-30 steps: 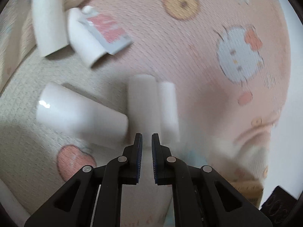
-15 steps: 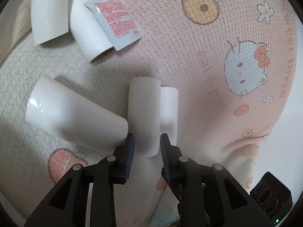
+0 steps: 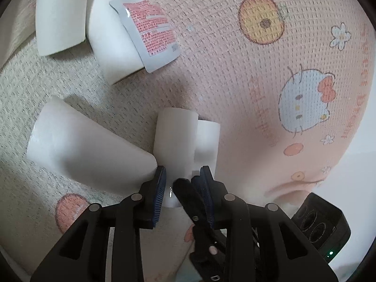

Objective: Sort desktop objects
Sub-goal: 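Close both grippers on a standing white tube among the loose tubes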

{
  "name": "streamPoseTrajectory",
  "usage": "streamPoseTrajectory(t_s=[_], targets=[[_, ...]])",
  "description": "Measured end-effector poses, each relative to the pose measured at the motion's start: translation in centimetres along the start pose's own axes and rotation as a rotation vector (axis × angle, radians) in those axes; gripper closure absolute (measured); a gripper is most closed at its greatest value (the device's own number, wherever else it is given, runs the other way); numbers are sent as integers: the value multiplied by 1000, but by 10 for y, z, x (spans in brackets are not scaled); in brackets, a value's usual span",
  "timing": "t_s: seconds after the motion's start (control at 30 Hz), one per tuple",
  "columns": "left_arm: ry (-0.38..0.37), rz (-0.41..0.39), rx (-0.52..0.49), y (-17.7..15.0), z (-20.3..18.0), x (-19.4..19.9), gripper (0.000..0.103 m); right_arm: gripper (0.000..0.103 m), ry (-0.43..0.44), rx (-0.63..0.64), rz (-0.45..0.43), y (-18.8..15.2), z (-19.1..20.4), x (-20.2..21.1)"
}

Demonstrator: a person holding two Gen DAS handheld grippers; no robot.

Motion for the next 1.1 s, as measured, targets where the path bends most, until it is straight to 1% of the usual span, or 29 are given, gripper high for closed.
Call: streamPoseTrajectory(t_s=[0.03,0.1,0.13,0.23,0.3,0.4,0.5,0.63,0.73,0.8,0.87,0.97,1.03,1.1], targets=[[5,3,-6,0,-1,-2,70,79,-3,6,3,1,2,-2],[21,0,-20,0,2,2,70,70,6,9,34,-1,5,-8],[20,0,-19,0,2,2,70,69,4,3,45,-2,4,-10],[1,14,6,0,4,2,70,69,18,-10,39,-3,2,-10],[-6,37,17,-2,5,1,70,69,32,-21,41,-5,-1,-9],[16,95,-21,-9,1,-4,70,69,46,-67,58,-10,-5,-6],[22,127,-44,-16,-2,-9,70,69,41,-99,74,-21,-11,-1],[52,168,-79,-27,-2,-14,70,69,34,-133,93,-38,-16,10],[92,209,-113,-40,3,-21,70,69,32,-166,101,-52,-19,18],[83,231,-125,-50,2,-24,70,69,24,-172,107,-62,-20,23],[92,260,-158,-61,0,-25,70,69,12,-199,111,-71,-24,28],[100,318,-207,-77,0,-24,70,69,26,-248,122,-84,-29,34],[94,374,-210,-92,5,-22,70,69,30,-263,122,-94,-30,40],[79,399,-194,-103,11,-19,70,69,24,-274,128,-104,-29,45]])
Point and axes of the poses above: each gripper's, at about its wrist camera, not at the fingertips, and x roughly against the way its jaws point, z to its left, y to its top, the point moved 8 cm from there along -x, roughly the way its jaws point, and after that the axes turned 10 degrees about -y, right-handed, at the moved point
